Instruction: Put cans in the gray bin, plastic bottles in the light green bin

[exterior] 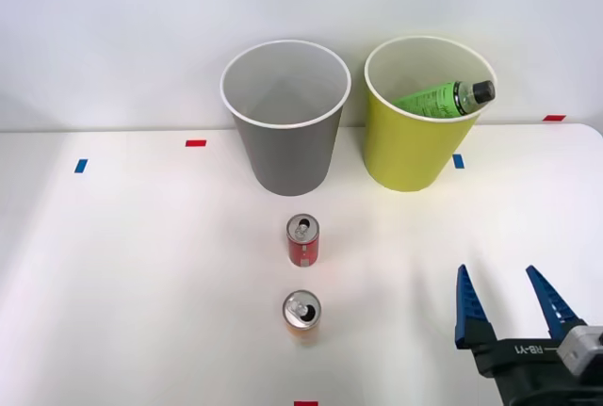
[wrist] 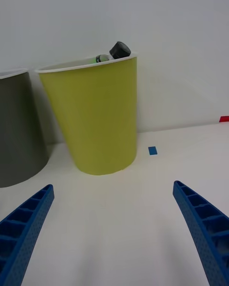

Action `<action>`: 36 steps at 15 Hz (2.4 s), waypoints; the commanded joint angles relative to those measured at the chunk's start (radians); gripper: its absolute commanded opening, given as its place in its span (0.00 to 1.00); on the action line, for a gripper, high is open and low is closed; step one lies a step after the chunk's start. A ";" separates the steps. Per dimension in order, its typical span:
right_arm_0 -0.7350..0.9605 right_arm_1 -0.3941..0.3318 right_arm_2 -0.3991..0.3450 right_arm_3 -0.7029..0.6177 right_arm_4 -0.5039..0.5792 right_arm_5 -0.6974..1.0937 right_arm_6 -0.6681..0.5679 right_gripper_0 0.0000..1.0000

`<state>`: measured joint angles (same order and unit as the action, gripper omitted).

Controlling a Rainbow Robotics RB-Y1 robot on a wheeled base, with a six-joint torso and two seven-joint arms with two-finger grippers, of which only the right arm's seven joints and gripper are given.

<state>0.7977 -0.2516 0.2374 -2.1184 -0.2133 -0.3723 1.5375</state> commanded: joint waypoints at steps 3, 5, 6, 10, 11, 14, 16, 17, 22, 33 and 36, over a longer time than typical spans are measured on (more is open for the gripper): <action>0.020 0.061 -0.006 0.006 0.176 0.000 -0.162 0.85; 0.044 0.087 -0.007 0.006 0.241 -0.010 -0.267 0.85; 0.057 0.101 -0.006 0.006 0.270 -0.019 -0.309 0.85; 0.101 0.124 0.013 0.015 0.319 -0.071 -0.369 0.85; 0.095 0.127 0.016 0.057 0.319 -0.125 -0.364 0.85; 0.092 0.132 0.025 0.133 0.333 -0.229 -0.313 0.85; 0.106 0.110 0.069 0.138 0.313 -0.232 -0.151 0.85; 0.107 0.103 0.083 0.141 0.290 -0.232 -0.102 0.85; 0.118 0.046 0.163 0.144 0.094 -0.162 0.158 0.85; 0.189 0.012 0.189 0.144 0.003 -0.162 0.253 0.85; 0.201 0.012 0.195 0.144 0.002 -0.162 0.253 0.85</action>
<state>0.9962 -0.2394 0.4303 -1.9741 -0.2113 -0.5341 1.7900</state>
